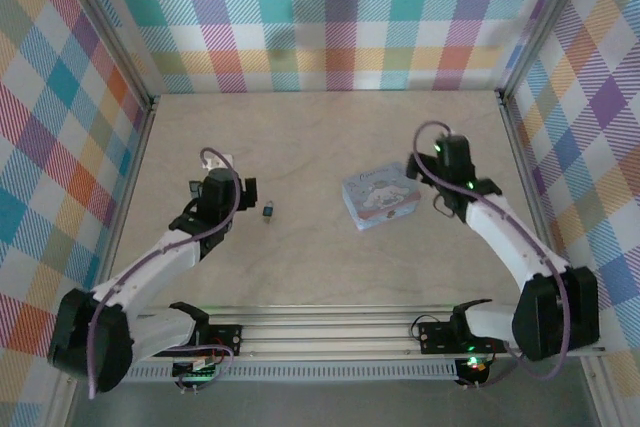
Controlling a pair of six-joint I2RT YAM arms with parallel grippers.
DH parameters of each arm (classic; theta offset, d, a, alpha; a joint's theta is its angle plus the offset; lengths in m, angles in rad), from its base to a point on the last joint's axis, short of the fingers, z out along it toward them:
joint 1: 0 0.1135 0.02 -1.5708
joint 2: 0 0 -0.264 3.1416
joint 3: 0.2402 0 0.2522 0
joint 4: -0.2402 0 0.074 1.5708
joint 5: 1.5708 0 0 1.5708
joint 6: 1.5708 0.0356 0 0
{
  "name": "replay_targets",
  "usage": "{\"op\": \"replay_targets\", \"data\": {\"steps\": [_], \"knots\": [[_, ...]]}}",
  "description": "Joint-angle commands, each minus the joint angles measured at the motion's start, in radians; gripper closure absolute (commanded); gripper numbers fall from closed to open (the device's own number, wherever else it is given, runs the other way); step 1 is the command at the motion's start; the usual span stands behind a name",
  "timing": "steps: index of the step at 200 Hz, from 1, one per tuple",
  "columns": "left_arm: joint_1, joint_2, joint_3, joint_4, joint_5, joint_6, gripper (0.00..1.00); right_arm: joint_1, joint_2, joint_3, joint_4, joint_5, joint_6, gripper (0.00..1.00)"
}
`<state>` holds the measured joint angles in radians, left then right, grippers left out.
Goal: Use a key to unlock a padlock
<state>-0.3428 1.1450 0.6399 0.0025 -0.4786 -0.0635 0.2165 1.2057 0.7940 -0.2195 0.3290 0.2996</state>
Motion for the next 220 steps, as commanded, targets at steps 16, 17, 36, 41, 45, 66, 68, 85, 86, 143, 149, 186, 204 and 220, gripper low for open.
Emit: {"op": "replay_targets", "data": {"steps": [16, 17, 36, 41, 45, 66, 68, 85, 86, 143, 149, 186, 204, 220], "knots": [[0.148, 0.113, -0.052, 0.237, 0.043, 0.063, 0.0, -0.114, -0.073, -0.202, 0.38, -0.06, -0.226, 0.0], [0.15, 0.116, -0.054, 0.24, 0.045, 0.063, 0.0, -0.118, -0.07, -0.204, 0.383, -0.063, -0.227, 0.0], [0.178, 0.155, -0.1, 0.3, 0.056, 0.068, 0.0, -0.143, 0.001, -0.267, 0.52, -0.068, -0.264, 0.0], [0.185, 0.157, -0.12, 0.326, 0.058, 0.064, 0.0, -0.144, 0.018, -0.284, 0.568, -0.07, -0.267, 0.0], [0.189, 0.158, -0.138, 0.35, 0.06, 0.062, 0.0, -0.144, 0.03, -0.298, 0.602, -0.072, -0.266, 0.0], [0.215, 0.155, -0.253, 0.568, 0.094, 0.045, 0.0, -0.15, 0.093, -0.384, 0.83, -0.103, -0.26, 0.0], [0.218, 0.157, -0.264, 0.593, 0.099, 0.045, 0.0, -0.151, 0.1, -0.394, 0.859, -0.105, -0.258, 0.0], [0.235, 0.155, -0.316, 0.717, 0.144, 0.041, 0.0, -0.172, 0.168, -0.424, 0.986, -0.113, -0.241, 0.0], [0.235, 0.157, -0.319, 0.726, 0.146, 0.042, 0.0, -0.174, 0.171, -0.425, 0.99, -0.114, -0.24, 0.0], [0.252, 0.398, -0.271, 0.884, 0.21, 0.044, 0.0, -0.205, 0.343, -0.43, 1.17, -0.187, -0.241, 0.0], [0.252, 0.423, -0.256, 0.89, 0.208, 0.049, 0.0, -0.196, 0.319, -0.408, 1.077, -0.174, -0.236, 0.0], [0.25, 0.416, -0.243, 0.842, 0.21, 0.051, 0.0, -0.192, 0.322, -0.411, 1.092, -0.175, -0.241, 0.0], [0.249, 0.415, -0.243, 0.844, 0.212, 0.051, 0.0, -0.193, 0.323, -0.412, 1.094, -0.176, -0.243, 0.0], [0.25, 0.416, -0.243, 0.846, 0.211, 0.05, 0.0, -0.192, 0.324, -0.412, 1.096, -0.175, -0.244, 0.0]]}}
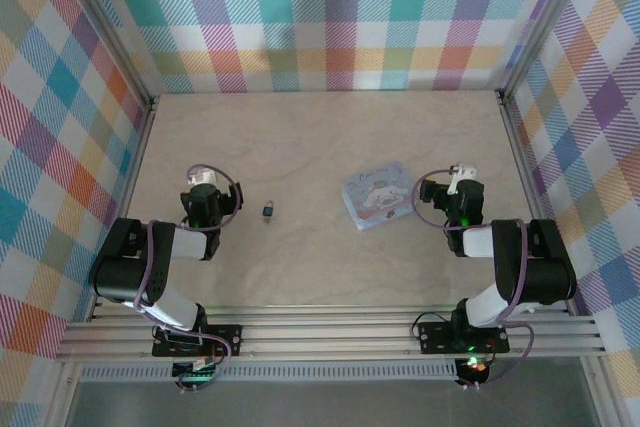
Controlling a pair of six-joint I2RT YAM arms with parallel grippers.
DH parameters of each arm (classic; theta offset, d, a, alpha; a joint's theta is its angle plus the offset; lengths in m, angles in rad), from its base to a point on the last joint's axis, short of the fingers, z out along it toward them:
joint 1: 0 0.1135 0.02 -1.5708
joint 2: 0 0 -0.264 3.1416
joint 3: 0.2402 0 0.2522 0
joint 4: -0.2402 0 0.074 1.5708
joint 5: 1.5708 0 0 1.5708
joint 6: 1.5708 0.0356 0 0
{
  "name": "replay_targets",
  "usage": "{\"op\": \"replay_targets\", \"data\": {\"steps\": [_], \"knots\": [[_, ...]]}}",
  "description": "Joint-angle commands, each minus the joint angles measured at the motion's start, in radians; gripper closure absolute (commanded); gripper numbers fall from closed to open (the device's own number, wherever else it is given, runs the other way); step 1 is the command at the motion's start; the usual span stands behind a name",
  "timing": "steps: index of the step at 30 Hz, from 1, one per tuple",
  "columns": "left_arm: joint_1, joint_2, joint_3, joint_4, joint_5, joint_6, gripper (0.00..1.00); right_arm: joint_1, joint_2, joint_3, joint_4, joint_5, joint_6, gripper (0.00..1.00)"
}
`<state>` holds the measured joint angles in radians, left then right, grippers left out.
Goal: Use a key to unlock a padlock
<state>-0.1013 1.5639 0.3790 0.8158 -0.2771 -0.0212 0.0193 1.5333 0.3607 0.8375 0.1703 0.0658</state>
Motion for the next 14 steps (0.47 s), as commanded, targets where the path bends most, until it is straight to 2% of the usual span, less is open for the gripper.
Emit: {"op": "replay_targets", "data": {"steps": [1, 6, 9, 14], "knots": [[0.009, -0.002, 0.018, 0.033, 0.009, 0.008, 0.0, 0.005, -0.003, 0.021, 0.039, -0.016, -0.01, 0.0], [0.009, -0.002, 0.019, 0.032, 0.009, 0.009, 0.0, 0.006, 0.0, 0.024, 0.038, -0.019, -0.013, 0.0], [0.009, -0.002, 0.018, 0.031, 0.01, 0.01, 0.0, 0.004, 0.006, 0.047, 0.003, -0.114, -0.046, 0.0], [0.002, 0.0, 0.02, 0.031, 0.002, 0.014, 0.0, 0.001, 0.001, 0.043, 0.007, -0.118, -0.046, 0.0]]}}
